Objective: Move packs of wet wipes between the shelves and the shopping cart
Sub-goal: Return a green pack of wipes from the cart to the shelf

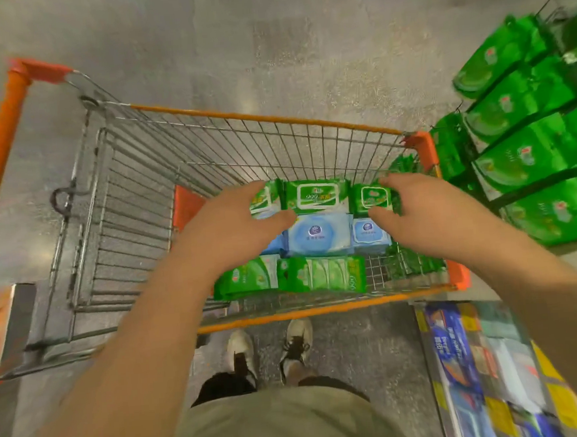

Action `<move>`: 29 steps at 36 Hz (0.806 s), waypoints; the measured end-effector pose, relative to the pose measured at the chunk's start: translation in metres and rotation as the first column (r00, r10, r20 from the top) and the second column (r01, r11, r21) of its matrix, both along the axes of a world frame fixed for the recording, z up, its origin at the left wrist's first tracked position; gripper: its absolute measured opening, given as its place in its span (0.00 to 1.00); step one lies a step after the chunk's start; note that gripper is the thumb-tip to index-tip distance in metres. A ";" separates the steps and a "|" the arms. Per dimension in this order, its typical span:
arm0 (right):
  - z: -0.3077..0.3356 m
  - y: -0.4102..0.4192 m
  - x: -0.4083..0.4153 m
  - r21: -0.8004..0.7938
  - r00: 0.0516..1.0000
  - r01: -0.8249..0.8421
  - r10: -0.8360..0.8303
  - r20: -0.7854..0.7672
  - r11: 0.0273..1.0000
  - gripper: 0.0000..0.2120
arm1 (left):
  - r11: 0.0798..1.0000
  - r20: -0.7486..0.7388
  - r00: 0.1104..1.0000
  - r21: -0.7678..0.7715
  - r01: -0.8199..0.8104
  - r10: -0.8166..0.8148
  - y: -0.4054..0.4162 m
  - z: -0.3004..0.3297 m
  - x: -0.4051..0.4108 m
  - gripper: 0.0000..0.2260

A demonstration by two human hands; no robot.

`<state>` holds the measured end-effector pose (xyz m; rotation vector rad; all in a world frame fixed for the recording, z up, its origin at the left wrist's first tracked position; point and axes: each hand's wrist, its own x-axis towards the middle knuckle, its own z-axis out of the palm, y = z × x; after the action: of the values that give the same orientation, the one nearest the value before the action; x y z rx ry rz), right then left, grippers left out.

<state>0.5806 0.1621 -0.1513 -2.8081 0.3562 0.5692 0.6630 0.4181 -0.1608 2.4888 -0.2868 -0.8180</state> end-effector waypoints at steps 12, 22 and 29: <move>-0.112 -0.022 0.019 0.087 0.975 0.056 -0.035 -0.221 0.995 0.25 | 0.923 -0.511 0.810 -0.077 -0.377 0.288 -0.059 -0.107 -0.007 0.24; -0.197 -0.017 0.028 0.308 0.955 0.054 0.041 -0.294 0.950 0.25 | 0.400 -0.814 -0.007 0.293 -0.868 0.581 -0.079 -0.214 -0.025 0.17; -0.243 -0.014 0.037 0.335 0.880 -0.074 0.219 -0.421 0.939 0.28 | 0.135 -0.764 -0.340 0.482 -0.865 0.549 -0.092 -0.254 -0.035 0.20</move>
<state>0.6176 0.1476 -0.3948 -2.3866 0.1160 1.2123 0.6284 0.3261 -0.4148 0.9102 1.4529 -1.0943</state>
